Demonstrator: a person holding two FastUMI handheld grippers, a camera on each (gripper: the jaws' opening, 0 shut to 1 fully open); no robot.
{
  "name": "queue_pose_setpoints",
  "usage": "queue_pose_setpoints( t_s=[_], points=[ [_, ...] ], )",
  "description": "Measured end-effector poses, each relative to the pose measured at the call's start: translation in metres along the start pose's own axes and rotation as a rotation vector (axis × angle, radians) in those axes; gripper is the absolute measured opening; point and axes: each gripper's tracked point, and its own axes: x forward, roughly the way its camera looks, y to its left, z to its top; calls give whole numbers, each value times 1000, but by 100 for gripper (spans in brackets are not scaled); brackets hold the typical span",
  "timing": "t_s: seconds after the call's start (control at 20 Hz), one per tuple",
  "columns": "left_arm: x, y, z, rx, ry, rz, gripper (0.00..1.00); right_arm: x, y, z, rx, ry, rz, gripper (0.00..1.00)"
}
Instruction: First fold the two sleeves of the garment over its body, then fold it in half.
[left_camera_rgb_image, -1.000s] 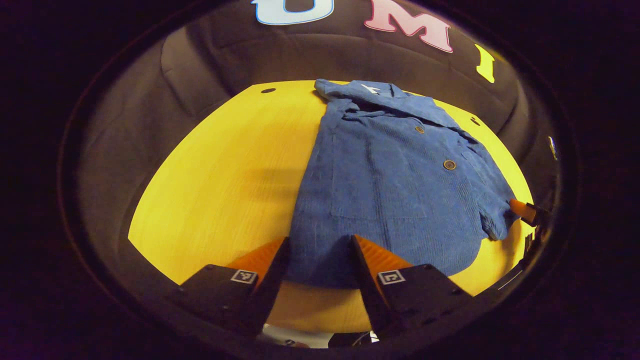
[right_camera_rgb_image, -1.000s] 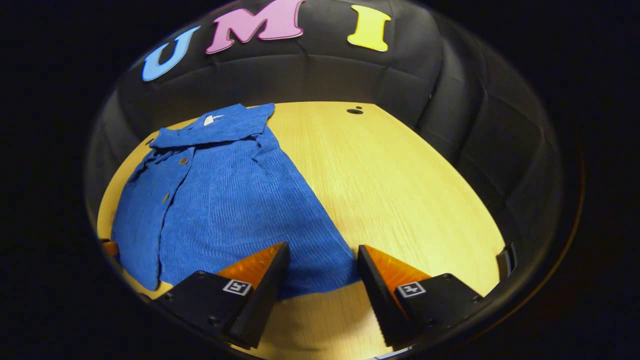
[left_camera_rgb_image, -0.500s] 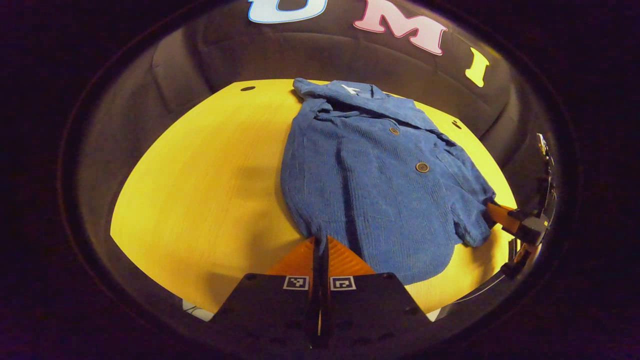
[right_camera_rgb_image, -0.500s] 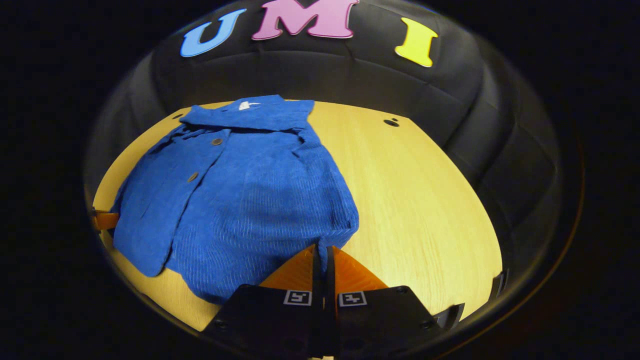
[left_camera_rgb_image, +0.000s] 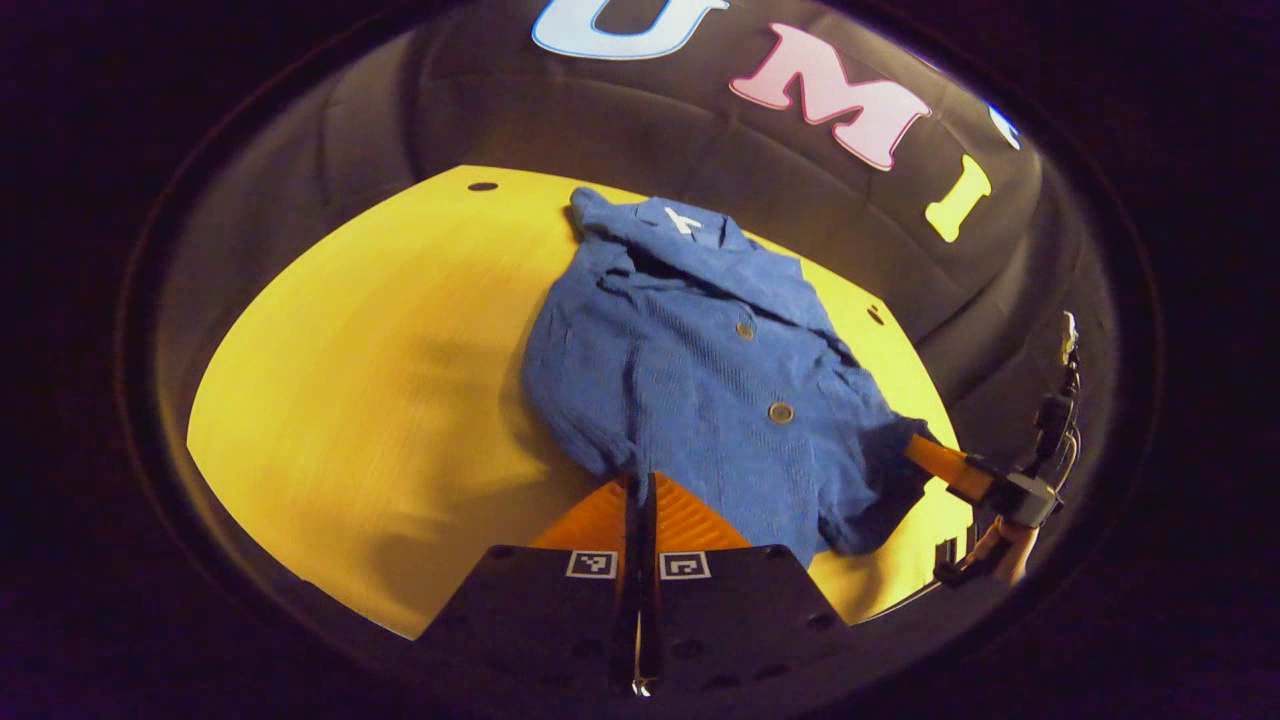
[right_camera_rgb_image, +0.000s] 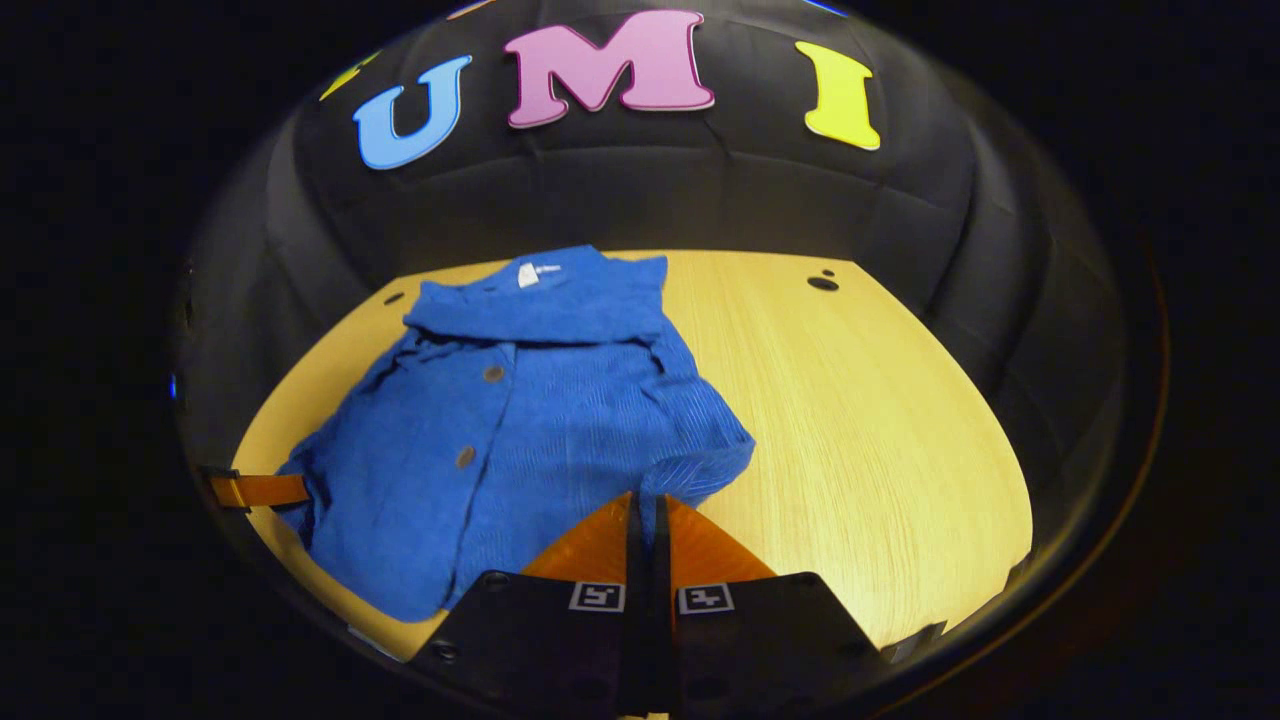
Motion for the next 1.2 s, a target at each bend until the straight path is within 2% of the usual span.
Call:
queue_pose_setpoints(
  t_s=[0.15,0.3,0.65,0.8,0.9,1.0,1.1,1.2],
  points=[
    [2,-7,47,6,-88,-17,0,18,16,42,-14,-73,37,4],
    [25,-5,100,83,-193,12,0,43,25,78,-9,-127,59,5],
    [76,-16,222,162,-376,19,0,105,31,198,-32,-310,81,4],
    [100,-4,291,241,-529,76,0,135,24,247,-56,-391,53,5],
    [119,-5,333,279,-646,88,0,161,14,274,-80,-427,17,4],
    [142,3,360,317,-713,136,0,187,1,291,-65,-441,-4,4],
    [167,10,381,366,-783,188,0,211,-13,302,6,-459,-19,4],
    [201,19,387,396,-786,203,0,238,-28,304,49,-462,-55,4]
  ],
)
